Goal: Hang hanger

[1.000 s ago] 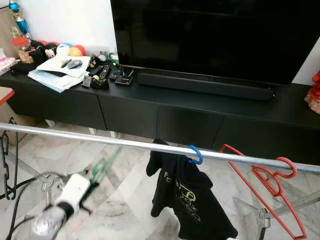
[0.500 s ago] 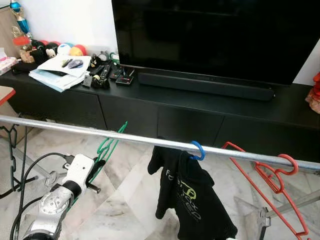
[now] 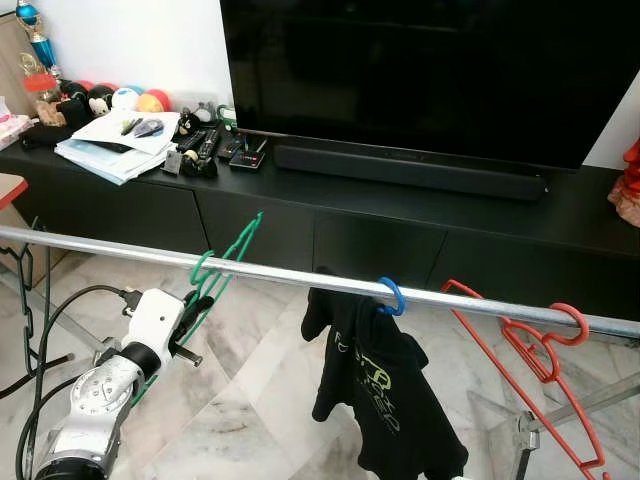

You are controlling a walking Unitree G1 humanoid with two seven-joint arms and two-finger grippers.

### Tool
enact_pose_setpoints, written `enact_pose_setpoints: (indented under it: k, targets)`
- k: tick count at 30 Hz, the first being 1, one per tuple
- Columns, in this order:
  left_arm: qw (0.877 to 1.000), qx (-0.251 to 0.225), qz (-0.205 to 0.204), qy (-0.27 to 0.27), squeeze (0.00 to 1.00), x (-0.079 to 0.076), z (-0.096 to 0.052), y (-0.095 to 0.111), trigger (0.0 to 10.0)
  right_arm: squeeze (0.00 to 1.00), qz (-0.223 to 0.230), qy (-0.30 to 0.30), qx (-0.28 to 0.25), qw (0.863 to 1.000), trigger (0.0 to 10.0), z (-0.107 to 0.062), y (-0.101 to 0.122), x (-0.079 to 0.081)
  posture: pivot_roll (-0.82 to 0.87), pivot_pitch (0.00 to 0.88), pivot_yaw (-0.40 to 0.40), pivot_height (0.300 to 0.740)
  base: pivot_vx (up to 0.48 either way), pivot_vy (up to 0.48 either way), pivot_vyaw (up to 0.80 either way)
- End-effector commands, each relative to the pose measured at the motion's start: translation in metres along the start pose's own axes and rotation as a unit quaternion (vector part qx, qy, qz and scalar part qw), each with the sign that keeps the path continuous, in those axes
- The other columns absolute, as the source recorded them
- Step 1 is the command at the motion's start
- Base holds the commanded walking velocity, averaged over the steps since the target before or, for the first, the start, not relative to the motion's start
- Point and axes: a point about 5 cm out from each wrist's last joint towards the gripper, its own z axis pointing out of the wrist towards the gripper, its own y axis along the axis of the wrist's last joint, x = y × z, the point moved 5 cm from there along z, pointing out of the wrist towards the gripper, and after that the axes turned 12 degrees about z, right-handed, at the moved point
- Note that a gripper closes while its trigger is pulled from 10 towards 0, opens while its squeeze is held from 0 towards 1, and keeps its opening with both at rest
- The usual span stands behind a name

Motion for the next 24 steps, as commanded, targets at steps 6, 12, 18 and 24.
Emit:
enact_pose_setpoints:
  k: [6, 12, 18, 24]
  targets:
    - [0.998, 0.046, -0.036, 0.029, 0.00, 0.002, 0.009, -0.011, 10.0, 0.00, -0.002, -0.005, 0.009, 1.000, 10.0, -0.001, -0.005, -0.003, 0.02, 0.085, -0.024, 0.740, 0.000, 0.000, 0.00]
    - [0.994, 0.093, -0.051, 0.042, 0.00, 0.002, 0.015, -0.021, 10.0, 0.00, -0.003, -0.005, 0.010, 1.000, 10.0, -0.001, -0.005, -0.003, 0.02, 0.083, -0.025, 0.740, 0.000, 0.000, 0.00]
    - [0.988, 0.146, -0.047, 0.018, 0.00, -0.004, 0.013, -0.036, 10.0, 0.00, -0.003, -0.004, 0.009, 1.000, 10.0, -0.001, -0.004, -0.002, 0.02, 0.081, -0.018, 0.740, 0.000, 0.000, 0.00]
    - [0.980, 0.195, -0.046, 0.009, 0.00, -0.007, -0.001, -0.055, 10.0, 0.00, -0.002, -0.003, 0.009, 1.000, 10.0, -0.001, -0.005, -0.001, 0.03, 0.083, -0.014, 0.740, 0.000, 0.000, 0.00]
